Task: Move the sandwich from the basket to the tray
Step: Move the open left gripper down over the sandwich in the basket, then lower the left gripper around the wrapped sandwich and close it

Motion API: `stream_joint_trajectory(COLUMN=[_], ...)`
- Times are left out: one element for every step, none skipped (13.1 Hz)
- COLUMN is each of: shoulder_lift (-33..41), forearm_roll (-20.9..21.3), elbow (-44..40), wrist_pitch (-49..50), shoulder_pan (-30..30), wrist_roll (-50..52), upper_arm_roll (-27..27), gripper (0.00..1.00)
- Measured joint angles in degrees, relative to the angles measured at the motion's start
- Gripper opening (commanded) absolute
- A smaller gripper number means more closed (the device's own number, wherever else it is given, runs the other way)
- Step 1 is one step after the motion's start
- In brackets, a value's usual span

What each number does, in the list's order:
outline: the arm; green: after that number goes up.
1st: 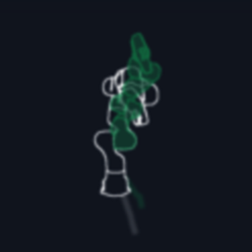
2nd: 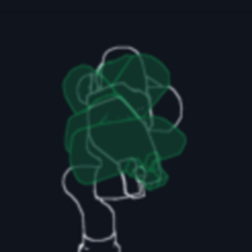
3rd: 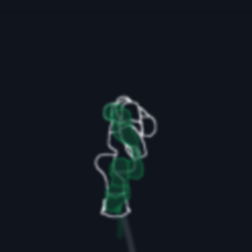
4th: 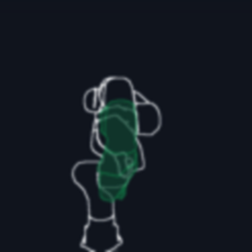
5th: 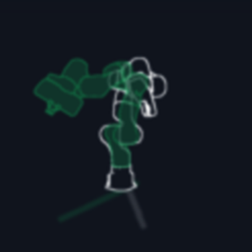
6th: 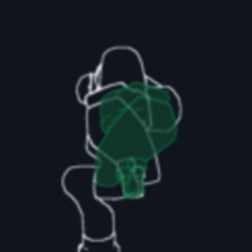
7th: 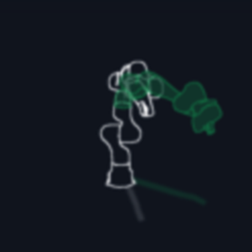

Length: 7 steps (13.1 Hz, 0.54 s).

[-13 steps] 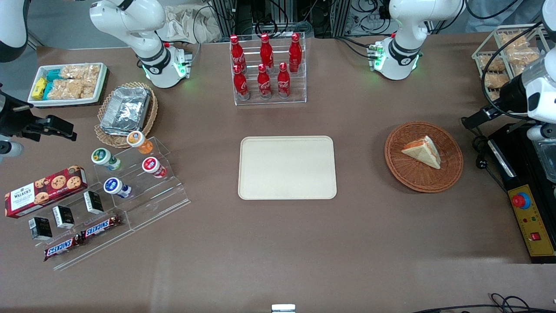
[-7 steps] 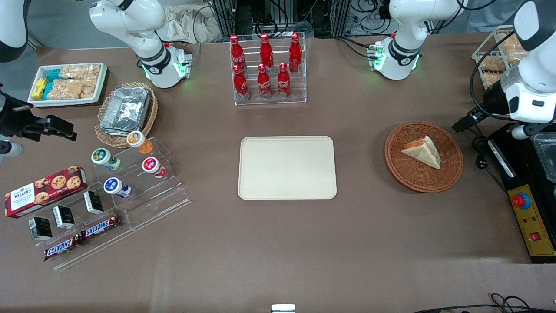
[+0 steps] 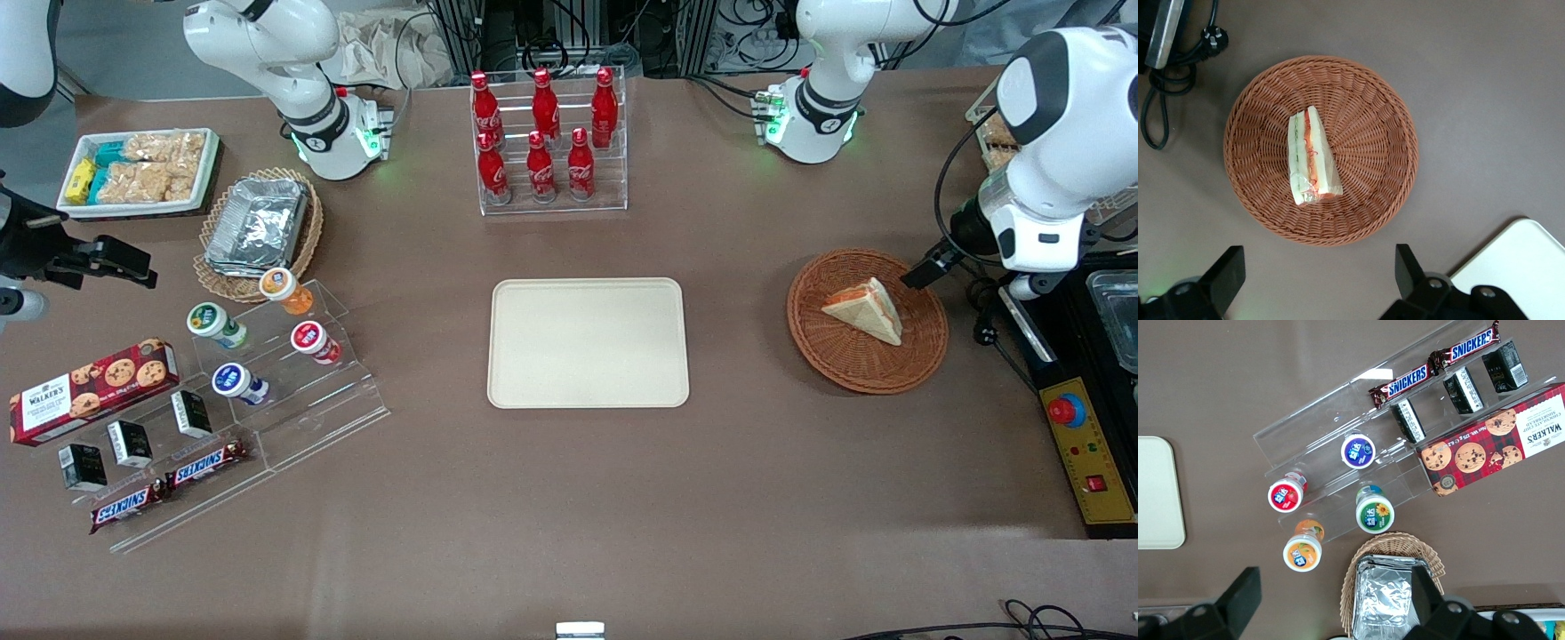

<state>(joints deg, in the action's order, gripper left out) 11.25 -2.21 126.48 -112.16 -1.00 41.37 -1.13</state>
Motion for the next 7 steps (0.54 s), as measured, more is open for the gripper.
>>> stream_joint_trajectory(shoulder_lift=[-0.04,-0.1,-0.25,-0.52,-0.94,-1.56,-2.32], forearm_roll=[0.0,0.0,0.0,0.0,0.0,0.0,0.05], elbow=[1.17,2.5,3.93,5.35,6.4,7.06,7.53], wrist_pitch=[-1.34,-2.87,-4.41,-5.81,-6.79,-7.5,-8.4], shoulder_pan=[0.0,0.0,0.0,0.0,0.0,0.0,0.0], wrist_roll=[0.29,0.42,0.51,0.62,0.91,1.36,1.7], upper_arm_roll=[0.0,0.0,0.0,0.0,0.0,0.0,-0.02], gripper=[1.0,1.0,1.0,1.0,1.0,1.0,1.0])
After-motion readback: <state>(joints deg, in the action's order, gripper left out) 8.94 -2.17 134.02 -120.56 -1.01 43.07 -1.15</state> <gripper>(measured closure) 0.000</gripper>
